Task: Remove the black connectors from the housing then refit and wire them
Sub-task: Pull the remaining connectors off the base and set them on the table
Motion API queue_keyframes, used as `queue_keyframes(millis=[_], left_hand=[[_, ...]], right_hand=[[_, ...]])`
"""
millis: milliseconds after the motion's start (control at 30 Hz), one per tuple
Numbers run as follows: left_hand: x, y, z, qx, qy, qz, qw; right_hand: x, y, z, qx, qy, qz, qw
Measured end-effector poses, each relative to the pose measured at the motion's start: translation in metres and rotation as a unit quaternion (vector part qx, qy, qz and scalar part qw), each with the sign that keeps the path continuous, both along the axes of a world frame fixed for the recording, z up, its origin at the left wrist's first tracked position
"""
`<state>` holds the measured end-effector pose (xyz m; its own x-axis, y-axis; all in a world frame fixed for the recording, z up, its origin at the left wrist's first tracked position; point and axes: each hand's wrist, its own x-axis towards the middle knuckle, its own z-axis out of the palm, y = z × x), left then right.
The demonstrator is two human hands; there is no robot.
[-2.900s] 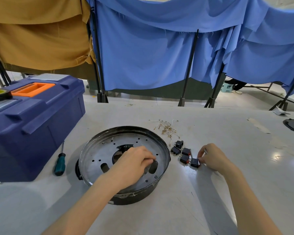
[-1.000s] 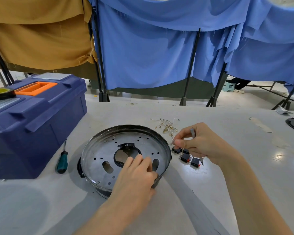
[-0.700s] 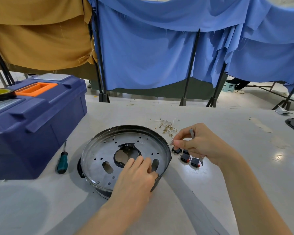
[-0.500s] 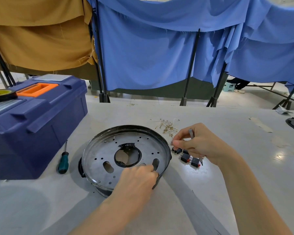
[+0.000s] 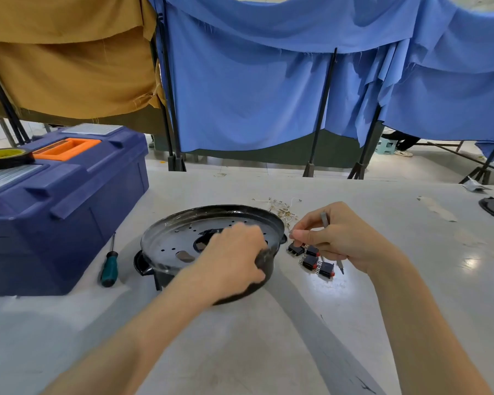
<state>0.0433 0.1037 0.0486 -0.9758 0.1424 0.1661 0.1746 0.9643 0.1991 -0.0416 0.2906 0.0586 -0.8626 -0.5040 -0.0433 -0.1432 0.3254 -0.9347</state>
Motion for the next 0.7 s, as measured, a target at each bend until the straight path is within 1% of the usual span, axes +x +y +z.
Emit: queue_keyframes(millis=[67, 167, 233, 367, 500, 600, 700], left_hand=[[-0.011, -0.007, 0.021, 0.062, -0.024, -0.008, 0.998], [-0.023, -0.018, 0.049, 0.117, -0.038, -0.011, 0.992], [-0.028, -0.025, 0.062, 0.159, -0.043, 0.005, 0.986], [-0.038, -0.04, 0.083, 0.241, -0.068, 0.046, 0.967], [-0.041, -0.056, 0.098, 0.355, -0.084, 0.087, 0.927], [-0.037, -0.065, 0.1, 0.421, -0.102, 0.088, 0.897], [-0.036, -0.071, 0.097, 0.472, -0.117, 0.083, 0.87]], right_hand=[[0.001, 0.0, 0.003, 0.001, 0.001, 0.0, 1.0], [0.003, 0.0, 0.006, 0.013, -0.001, 0.016, 1.0], [0.003, -0.002, 0.007, 0.023, 0.001, 0.027, 0.999], [0.004, -0.009, 0.003, 0.009, 0.017, 0.027, 0.999], [0.006, -0.018, 0.0, -0.038, 0.031, 0.006, 0.999], [0.009, -0.023, 0.0, -0.074, 0.041, -0.002, 0.996], [0.012, -0.028, 0.001, -0.135, 0.034, -0.01, 0.99]])
